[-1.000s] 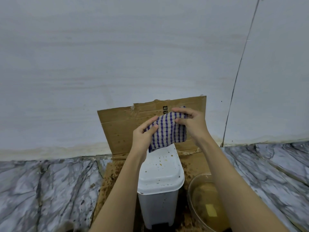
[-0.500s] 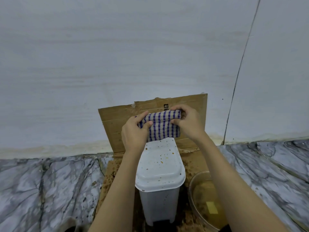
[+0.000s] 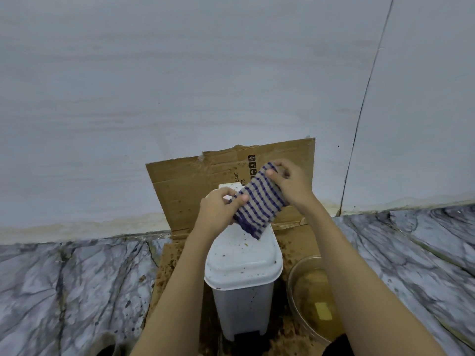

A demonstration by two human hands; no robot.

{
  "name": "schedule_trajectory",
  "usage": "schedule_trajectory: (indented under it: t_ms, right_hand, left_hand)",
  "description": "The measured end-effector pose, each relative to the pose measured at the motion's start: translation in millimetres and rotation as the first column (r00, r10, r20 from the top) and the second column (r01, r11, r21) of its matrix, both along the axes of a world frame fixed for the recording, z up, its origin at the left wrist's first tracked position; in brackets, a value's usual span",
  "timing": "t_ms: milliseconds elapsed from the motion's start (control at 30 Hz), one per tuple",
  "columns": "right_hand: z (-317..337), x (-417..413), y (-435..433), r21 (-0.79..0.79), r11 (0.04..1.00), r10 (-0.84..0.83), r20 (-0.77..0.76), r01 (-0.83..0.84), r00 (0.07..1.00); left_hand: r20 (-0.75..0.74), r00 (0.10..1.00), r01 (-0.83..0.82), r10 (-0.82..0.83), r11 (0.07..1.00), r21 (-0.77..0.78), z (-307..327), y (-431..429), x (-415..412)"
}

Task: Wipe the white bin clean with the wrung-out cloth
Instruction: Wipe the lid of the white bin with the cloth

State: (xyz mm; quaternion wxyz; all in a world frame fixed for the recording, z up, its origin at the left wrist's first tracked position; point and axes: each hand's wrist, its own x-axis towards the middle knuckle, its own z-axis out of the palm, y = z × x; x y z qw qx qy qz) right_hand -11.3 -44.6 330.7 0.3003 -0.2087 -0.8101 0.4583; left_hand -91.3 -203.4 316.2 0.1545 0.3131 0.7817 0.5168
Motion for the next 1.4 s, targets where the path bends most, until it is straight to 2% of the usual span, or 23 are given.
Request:
schedule_trajectory:
  t_ms: [67,133,167,267,367,433,533,667,1000,1167,1333,1400]
  right_hand:
    - [0,-7,7,0.098,0.994,0.026,0.192,-0.046,0.981]
    - [-5,-19,7,0.133,0.978,0.098,0.385,-0.161,0.918]
    - [-10,-25,4,0.148,0.966,0.127,0.445,-0.213,0.886]
    - [-34,-43,-8,0.278,0.925,0.083,0.517,-0.259,0.852]
    - [-58,-44,-17,0.422,0.882,-0.036,0.501,-0.208,0.865]
    - [-76,-40,-22,0.423,0.872,-0.04,0.559,-0.244,0.828]
    - [-100,-34,-28,0.426,0.831,-0.048,0.694,-0.357,0.718]
    - [-115,-39,-29,0.481,0.82,-0.107,0.661,-0.31,0.743]
    - [-111,-108,0,0.455,0.858,-0.147,0.663,-0.239,0.734]
    - [-110,-150,22,0.413,0.883,-0.135,0.679,-0.223,0.722]
    - [-113,-169,31,0.427,0.903,-0.264,0.631,-0.042,0.73]
    - [-113,-171,28,0.452,0.891,-0.281,0.637,-0.052,0.718]
  left_hand:
    - [0.008,0.998,0.057,-0.056,0.977,-0.203,-10,-1,-2]
    - [-0.092,0.99,0.059,-0.109,0.9,-0.432,-25,-3,-7]
    - [-0.158,0.983,0.009,-0.097,0.876,-0.482,-31,-4,-9]
    - [-0.37,0.927,-0.218,0.066,0.895,-0.389,-43,-4,-13]
    - [-0.478,0.871,-0.288,0.114,0.907,-0.308,-54,-2,-18]
    - [-0.497,0.865,-0.272,0.063,0.893,-0.36,-66,-2,-21]
    - [-0.415,0.909,-0.196,-0.042,0.835,-0.514,-82,2,-23]
    - [-0.342,0.927,-0.095,-0.152,0.788,-0.608,-95,15,-32]
    - [-0.384,0.908,-0.081,-0.165,0.831,-0.55,-111,21,-42]
    - [-0.354,0.924,-0.064,-0.144,0.855,-0.514,-112,21,-44]
    - [-0.328,0.942,-0.074,-0.072,0.908,-0.412,-112,19,-42]
    - [-0.276,0.961,-0.098,-0.01,0.922,-0.375,-111,17,-40]
